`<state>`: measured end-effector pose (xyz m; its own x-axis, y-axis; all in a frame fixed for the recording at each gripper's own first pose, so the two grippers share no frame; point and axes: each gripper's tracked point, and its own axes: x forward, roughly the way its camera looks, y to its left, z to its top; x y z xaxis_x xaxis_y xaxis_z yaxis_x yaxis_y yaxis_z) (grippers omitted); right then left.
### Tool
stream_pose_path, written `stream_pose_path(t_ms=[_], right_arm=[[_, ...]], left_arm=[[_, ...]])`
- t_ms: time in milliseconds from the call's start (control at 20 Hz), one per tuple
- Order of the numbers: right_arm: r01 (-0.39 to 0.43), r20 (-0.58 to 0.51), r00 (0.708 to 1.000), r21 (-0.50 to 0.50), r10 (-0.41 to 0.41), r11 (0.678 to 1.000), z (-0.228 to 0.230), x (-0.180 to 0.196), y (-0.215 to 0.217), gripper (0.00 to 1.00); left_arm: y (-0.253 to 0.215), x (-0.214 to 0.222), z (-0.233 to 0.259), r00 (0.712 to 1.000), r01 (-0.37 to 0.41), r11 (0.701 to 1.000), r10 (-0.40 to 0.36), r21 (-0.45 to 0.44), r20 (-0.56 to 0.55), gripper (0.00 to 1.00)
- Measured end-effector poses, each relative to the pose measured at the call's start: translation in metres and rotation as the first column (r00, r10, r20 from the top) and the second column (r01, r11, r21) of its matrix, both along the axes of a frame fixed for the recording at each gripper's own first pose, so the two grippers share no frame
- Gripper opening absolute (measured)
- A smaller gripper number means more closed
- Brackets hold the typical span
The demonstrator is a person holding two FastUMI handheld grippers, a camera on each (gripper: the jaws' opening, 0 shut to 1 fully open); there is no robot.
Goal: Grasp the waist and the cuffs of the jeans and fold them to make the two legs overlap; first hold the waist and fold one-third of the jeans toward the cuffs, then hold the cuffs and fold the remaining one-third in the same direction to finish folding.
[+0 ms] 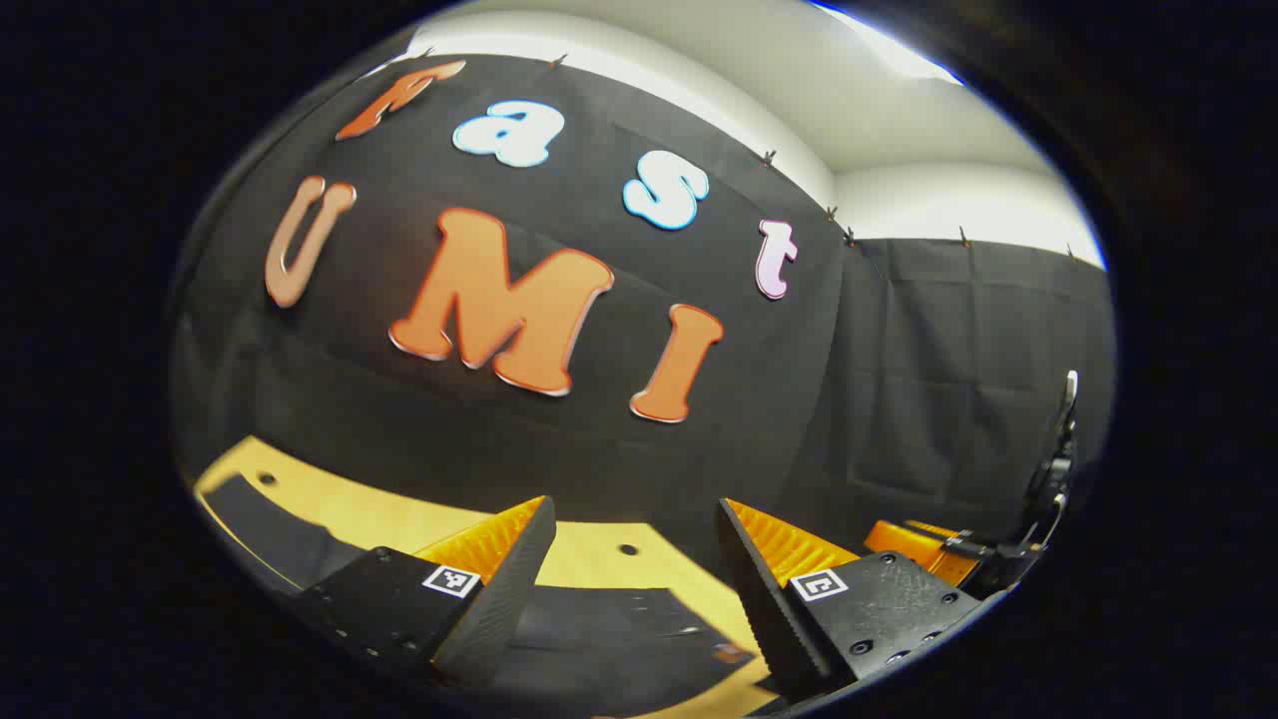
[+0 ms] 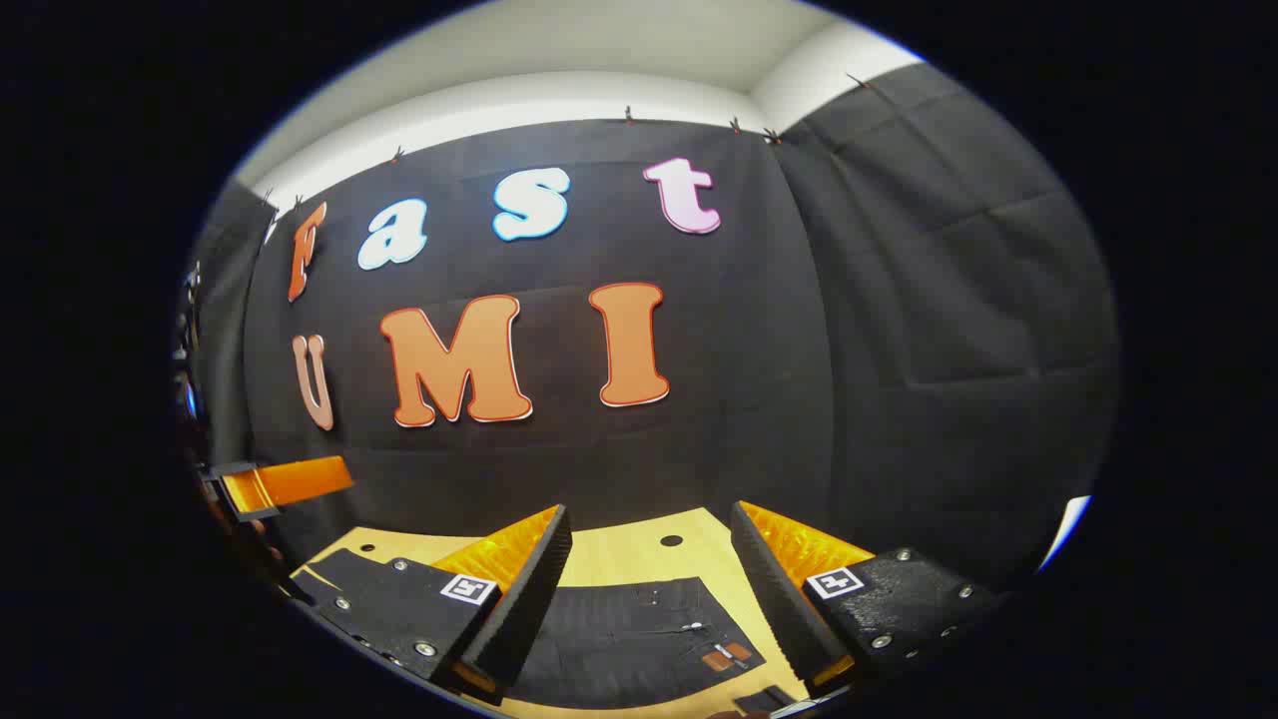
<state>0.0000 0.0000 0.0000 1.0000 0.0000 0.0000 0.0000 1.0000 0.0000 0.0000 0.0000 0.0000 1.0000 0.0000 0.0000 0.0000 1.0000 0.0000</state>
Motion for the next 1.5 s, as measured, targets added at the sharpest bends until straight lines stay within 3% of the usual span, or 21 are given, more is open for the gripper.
stream_pose_path(t_ms=[200, 400, 450, 550, 700, 1000, 1100, 1200, 1300, 1400, 1500], right_arm=[[-0.031, -0.040, 0.999, 0.052, 0.033, 0.998, -0.015, -0.020, 0.075, 1.00], [-0.057, -0.030, 0.998, 0.023, 0.058, 0.998, -0.007, -0.009, 0.106, 1.00], [-0.066, -0.030, 0.997, 0.025, 0.066, 0.998, -0.007, -0.006, 0.112, 0.97], [-0.102, -0.040, 0.994, 0.017, 0.102, 0.995, -0.009, 0.000, 0.125, 1.00], [-0.134, -0.070, 0.989, -0.004, 0.133, 0.991, -0.018, 0.006, 0.132, 1.00], [-0.183, -0.116, 0.976, 0.032, 0.186, 0.983, -0.028, 0.016, 0.130, 0.97], [-0.201, -0.134, 0.970, 0.047, 0.205, 0.979, -0.034, 0.021, 0.131, 0.97], [-0.216, -0.161, 0.962, 0.051, 0.222, 0.975, -0.044, 0.026, 0.131, 1.00], [-0.229, -0.191, 0.953, 0.057, 0.236, 0.972, -0.056, 0.031, 0.132, 0.97], [-0.244, -0.222, 0.941, 0.075, 0.255, 0.967, -0.068, 0.034, 0.134, 0.97], [-0.256, -0.262, 0.927, 0.085, 0.269, 0.963, -0.083, 0.036, 0.135, 0.97]], left_arm=[[0.119, -0.064, 0.041, 0.983, -0.185, 0.961, 0.180, 0.207, 0.046, 0.93], [0.204, -0.111, 0.054, 0.940, -0.340, 0.926, 0.337, 0.164, 0.051, 0.94], [0.220, -0.122, 0.057, 0.928, -0.372, 0.916, 0.369, 0.152, 0.054, 0.99], [0.244, -0.132, 0.066, 0.905, -0.424, 0.892, 0.418, 0.154, 0.075, 0.94], [0.266, -0.143, 0.068, 0.888, -0.460, 0.869, 0.454, 0.182, 0.076, 0.96], [0.278, -0.144, 0.053, 0.874, -0.484, 0.865, 0.485, 0.135, 0.027, 0.97], [0.281, -0.144, 0.034, 0.882, -0.467, 0.881, 0.470, 0.073, -0.027, 0.97], [0.295, -0.150, 0.003, 0.881, -0.467, 0.883, 0.459, -0.048, -0.115, 0.97], [0.315, -0.161, -0.039, 0.865, -0.492, 0.845, 0.448, -0.208, -0.225, 0.97], [0.345, -0.179, -0.088, 0.816, -0.569, 0.756, 0.471, -0.323, -0.334, 0.98], [0.373, -0.214, -0.135, 0.766, -0.636, 0.671, 0.486, -0.382, -0.422, 0.98]])
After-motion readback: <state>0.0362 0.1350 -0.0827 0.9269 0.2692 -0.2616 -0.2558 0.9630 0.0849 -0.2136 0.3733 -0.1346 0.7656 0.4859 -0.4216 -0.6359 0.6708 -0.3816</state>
